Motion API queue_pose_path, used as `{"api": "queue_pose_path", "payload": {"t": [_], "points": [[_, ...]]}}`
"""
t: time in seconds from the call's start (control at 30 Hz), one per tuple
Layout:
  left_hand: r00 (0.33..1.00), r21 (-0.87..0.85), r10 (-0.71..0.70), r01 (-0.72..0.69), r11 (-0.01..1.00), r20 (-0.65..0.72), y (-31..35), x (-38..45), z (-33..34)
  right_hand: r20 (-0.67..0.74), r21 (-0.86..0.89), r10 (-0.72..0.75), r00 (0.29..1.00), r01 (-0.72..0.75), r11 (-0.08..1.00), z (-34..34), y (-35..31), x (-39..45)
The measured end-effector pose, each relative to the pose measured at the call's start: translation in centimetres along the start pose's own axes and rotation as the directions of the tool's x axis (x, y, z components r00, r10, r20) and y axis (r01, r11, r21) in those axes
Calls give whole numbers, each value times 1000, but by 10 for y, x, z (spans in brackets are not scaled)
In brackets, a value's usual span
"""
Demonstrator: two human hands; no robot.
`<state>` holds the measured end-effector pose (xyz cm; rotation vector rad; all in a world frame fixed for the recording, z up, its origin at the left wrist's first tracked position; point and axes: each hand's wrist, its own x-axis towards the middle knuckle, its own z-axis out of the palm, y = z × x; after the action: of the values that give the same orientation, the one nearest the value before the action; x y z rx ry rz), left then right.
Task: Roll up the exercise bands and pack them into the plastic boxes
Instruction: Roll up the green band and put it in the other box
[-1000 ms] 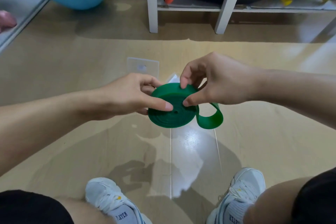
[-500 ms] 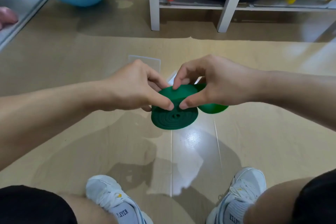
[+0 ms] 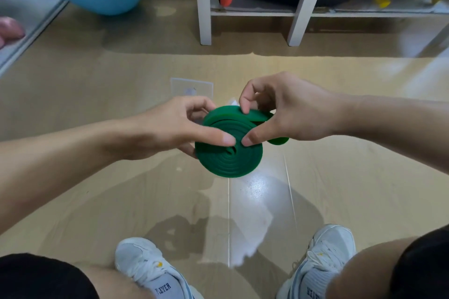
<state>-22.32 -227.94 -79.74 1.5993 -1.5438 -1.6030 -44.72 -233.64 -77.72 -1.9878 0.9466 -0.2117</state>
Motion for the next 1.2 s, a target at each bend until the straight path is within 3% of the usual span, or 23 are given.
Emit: {"api": "queue_pose_path", "payload": {"t": [0.13,0.4,0.67,0.83,1.2], "points": [[998,257,50,-41,965,-28,10,-1,13,71,-20,2,997,-1,1000,9,-4,-1],[999,98,-5,2,995,33,6,2,5,159,107,52,986,-69,992,-4,-4,0],[1000,380,-25,24,925,-3,-1,7,-4,98,-137,53,994,-40,990,-20,-18,-2],[998,209,47,-38,977,-38,3,4,-15,8,-85,-6,1000,7,996,-19,-10,-5],[996,-129,-28,17,991,-86,2,0,-16,-99,344,-45,994,77,936,13,15,-3]]}}
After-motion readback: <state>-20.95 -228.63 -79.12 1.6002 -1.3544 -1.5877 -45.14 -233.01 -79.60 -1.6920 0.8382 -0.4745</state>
